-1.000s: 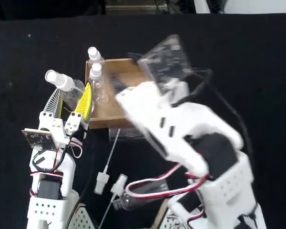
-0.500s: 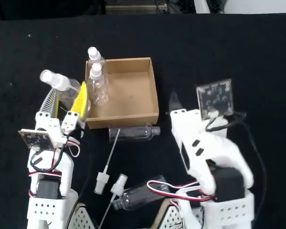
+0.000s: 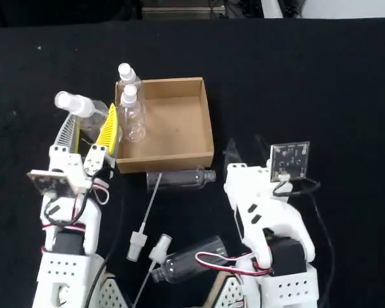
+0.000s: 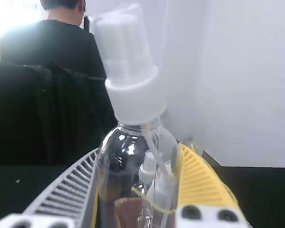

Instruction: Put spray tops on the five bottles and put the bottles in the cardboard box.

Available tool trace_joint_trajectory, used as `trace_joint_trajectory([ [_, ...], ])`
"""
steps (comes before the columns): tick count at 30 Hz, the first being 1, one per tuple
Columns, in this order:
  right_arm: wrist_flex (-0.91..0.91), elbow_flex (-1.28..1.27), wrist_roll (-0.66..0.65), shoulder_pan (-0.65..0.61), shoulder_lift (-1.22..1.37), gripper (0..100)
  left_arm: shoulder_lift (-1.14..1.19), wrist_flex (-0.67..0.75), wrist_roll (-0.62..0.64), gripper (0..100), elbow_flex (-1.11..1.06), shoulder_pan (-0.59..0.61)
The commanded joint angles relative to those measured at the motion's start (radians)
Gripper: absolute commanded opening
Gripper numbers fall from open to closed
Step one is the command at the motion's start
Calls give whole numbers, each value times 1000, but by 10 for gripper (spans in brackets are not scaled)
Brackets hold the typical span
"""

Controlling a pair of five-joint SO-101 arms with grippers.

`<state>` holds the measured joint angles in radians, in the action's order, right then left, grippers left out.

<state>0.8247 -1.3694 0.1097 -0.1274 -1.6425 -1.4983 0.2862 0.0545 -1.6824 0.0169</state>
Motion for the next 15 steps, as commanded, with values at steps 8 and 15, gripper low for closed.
trace_joint_trajectory([
  [8,-80,-70,2,8,-77,158,574,376,-5,51,88,-50],
  [15,-80,-71,0,9,-77,158,730,535,-5,51,105,-111],
])
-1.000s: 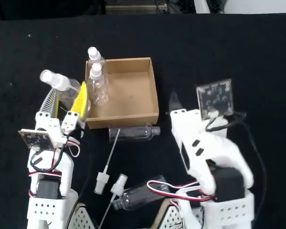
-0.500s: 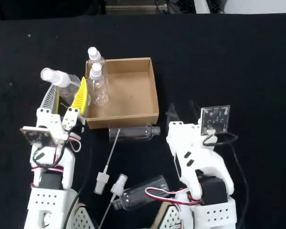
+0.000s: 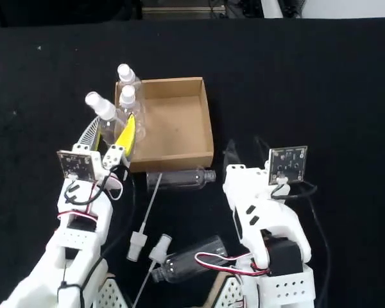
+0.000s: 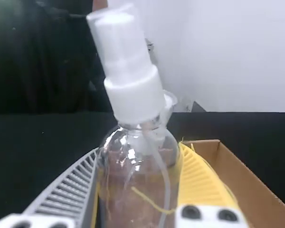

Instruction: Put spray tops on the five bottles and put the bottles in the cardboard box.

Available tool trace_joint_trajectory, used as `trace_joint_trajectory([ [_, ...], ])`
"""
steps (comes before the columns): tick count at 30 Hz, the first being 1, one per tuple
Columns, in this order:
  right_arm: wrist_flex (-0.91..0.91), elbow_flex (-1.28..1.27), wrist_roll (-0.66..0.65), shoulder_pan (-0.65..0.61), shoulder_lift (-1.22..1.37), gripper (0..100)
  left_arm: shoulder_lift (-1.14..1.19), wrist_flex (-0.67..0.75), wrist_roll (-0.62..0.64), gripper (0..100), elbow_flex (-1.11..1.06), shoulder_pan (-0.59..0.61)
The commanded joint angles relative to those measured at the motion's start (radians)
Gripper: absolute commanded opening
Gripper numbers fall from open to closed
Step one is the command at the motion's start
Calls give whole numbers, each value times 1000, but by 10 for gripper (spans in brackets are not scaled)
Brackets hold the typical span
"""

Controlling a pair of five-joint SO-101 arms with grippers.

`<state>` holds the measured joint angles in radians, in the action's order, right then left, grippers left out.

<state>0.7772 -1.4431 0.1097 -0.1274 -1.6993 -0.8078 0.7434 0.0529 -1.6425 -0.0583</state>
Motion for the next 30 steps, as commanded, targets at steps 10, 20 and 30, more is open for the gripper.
trace_joint_trajectory([
  [10,-28,1,0,9,-21,158,230,92,-3,51,202,-38],
  [20,-25,1,0,9,-21,158,302,101,-3,50,225,-33],
  [30,-23,1,0,9,-21,158,500,272,-3,50,220,4],
])
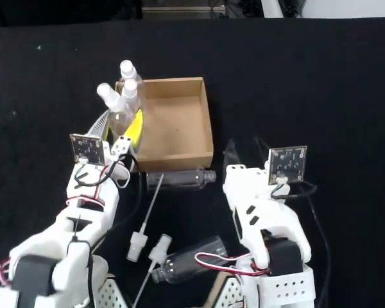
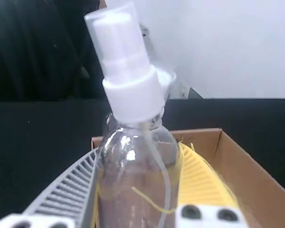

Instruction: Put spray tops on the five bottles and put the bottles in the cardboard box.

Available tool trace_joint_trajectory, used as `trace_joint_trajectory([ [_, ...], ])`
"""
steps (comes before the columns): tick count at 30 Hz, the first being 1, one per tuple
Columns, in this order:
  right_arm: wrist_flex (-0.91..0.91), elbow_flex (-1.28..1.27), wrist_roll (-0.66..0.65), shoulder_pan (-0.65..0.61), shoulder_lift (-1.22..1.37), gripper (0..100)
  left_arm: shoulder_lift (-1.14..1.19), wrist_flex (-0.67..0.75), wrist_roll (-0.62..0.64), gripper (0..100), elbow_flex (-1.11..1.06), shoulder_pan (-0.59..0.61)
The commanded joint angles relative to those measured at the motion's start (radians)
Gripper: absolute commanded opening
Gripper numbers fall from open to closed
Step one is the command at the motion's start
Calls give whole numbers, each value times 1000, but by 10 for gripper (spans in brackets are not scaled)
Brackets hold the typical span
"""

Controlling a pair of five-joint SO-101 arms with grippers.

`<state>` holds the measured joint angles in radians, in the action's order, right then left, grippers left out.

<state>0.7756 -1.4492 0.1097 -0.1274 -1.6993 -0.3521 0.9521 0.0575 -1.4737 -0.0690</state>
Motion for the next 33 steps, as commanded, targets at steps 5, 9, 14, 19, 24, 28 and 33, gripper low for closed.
trace_joint_trajectory([
  [5,-21,7,0,9,-21,158,147,158,-8,50,50,10],
  [9,-21,5,0,9,-21,158,206,173,-8,50,54,16],
  [14,-21,5,0,9,-21,158,249,173,-8,50,50,18],
  [19,-31,-7,-2,9,-21,158,256,173,-8,55,48,18],
  [24,-31,-7,-2,9,-21,158,258,167,-8,55,47,15],
  [28,-31,-8,-2,9,-21,158,255,173,-8,55,27,18],
  [33,-31,-8,-2,9,-21,158,252,173,-8,73,25,18],
])
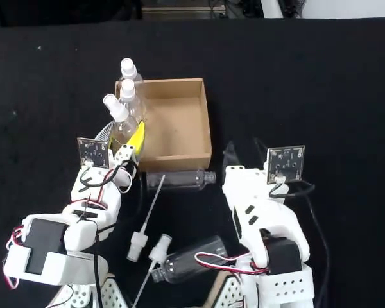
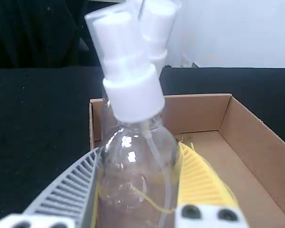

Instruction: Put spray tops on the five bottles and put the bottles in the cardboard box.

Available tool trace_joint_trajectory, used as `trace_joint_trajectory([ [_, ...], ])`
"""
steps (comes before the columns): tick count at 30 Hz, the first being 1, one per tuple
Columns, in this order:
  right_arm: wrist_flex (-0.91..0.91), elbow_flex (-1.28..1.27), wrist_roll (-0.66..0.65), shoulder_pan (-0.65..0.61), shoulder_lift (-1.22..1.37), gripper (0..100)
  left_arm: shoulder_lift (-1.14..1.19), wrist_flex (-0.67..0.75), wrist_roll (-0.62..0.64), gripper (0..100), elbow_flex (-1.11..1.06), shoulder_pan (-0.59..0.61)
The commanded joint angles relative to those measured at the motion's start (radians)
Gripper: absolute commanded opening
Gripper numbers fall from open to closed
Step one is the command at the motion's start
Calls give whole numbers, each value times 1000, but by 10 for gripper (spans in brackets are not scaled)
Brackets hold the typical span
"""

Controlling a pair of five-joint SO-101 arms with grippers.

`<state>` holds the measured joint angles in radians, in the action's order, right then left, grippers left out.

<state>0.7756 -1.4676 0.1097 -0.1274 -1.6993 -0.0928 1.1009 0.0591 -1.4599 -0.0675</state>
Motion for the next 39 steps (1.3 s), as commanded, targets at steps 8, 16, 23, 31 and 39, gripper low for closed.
trace_joint_trajectory([
  [8,-31,10,-2,9,-21,158,-3,25,-9,211,12,18],
  [16,-31,10,-2,11,-21,158,-11,25,-14,214,-18,19],
  [23,-31,10,-2,11,-21,158,-12,25,-11,215,-18,61],
  [31,-31,10,-2,11,-21,158,-8,23,-9,320,-21,59],
  [39,-31,10,-2,12,-21,158,-12,25,-9,349,-42,58],
])
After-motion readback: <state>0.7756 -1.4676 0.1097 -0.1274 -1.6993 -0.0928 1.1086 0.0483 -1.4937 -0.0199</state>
